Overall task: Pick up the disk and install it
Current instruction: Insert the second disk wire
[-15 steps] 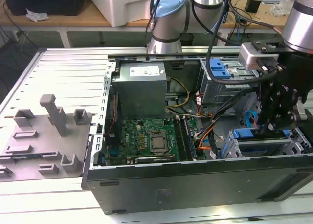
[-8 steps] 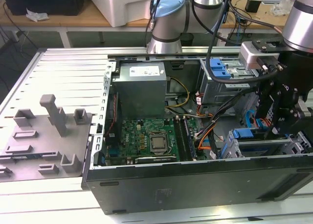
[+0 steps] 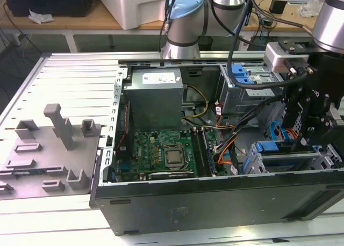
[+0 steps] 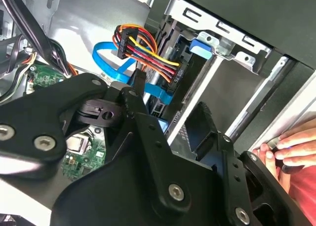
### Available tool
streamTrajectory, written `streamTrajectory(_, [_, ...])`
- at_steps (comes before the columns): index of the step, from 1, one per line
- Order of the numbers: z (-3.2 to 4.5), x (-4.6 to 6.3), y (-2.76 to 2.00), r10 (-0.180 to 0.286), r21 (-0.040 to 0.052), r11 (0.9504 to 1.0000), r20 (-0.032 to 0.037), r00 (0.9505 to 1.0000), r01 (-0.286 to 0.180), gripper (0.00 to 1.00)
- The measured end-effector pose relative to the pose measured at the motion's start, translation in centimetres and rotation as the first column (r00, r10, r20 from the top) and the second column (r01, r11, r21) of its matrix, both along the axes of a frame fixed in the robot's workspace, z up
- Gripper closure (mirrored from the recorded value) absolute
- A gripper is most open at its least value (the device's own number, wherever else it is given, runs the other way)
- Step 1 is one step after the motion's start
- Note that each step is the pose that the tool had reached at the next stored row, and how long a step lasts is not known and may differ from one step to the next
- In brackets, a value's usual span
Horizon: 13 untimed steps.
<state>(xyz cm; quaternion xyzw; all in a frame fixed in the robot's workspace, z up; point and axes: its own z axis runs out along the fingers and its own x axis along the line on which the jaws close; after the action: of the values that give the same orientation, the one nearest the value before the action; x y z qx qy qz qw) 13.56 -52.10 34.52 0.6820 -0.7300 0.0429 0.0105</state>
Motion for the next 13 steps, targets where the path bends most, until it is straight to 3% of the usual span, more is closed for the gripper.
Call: streamTrajectory(13, [1.73, -0.7, 0.01, 0.0, 0.0001, 1.0, 0.0039, 1.0, 0.0, 0.4])
